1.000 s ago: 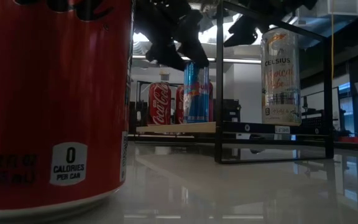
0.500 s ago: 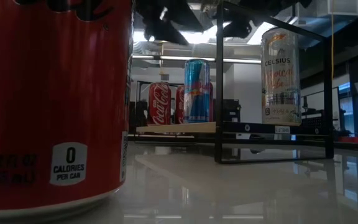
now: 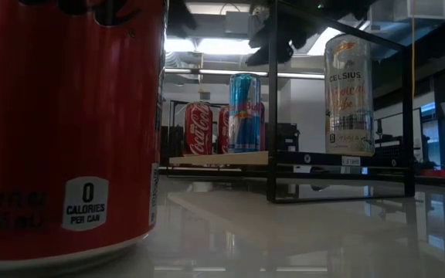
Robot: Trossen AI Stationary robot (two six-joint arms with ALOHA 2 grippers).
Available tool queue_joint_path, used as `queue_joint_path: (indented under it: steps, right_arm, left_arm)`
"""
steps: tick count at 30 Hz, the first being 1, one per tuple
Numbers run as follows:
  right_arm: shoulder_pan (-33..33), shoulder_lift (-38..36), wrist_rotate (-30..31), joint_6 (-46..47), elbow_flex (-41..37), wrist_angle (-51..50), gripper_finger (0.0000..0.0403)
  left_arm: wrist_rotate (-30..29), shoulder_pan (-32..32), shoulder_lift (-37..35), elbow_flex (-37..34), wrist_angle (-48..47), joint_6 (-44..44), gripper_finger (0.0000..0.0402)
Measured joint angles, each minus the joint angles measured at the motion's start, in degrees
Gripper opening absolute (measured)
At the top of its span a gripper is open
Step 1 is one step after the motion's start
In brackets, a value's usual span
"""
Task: Place canned beverage on shelf
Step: Put the top blue soda can on the shelf
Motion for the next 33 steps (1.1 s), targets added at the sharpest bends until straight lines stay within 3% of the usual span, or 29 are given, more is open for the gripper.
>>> queue_joint_path:
  steps: [8,18,33]
  right_arm:
    - [0.02,3.34,-0.69,1.57,0.0,1.36,0.037]
    - [0.02,5.45,-0.67,1.72,-0.02,1.52,0.037]
    - [0.02,8.3,-0.66,1.08,-0.04,1.42,0.0369]
  left_arm:
    - [-0.72,0.0,-4.63,-7.24,0.73,-1.35,0.0329]
    - [-0.57,0.0,-5.01,-14.42,5.19,-5.03,0.0329]
    - [-0.34,0.0,-4.99,-14.85,8.3,-4.98,0.0329]
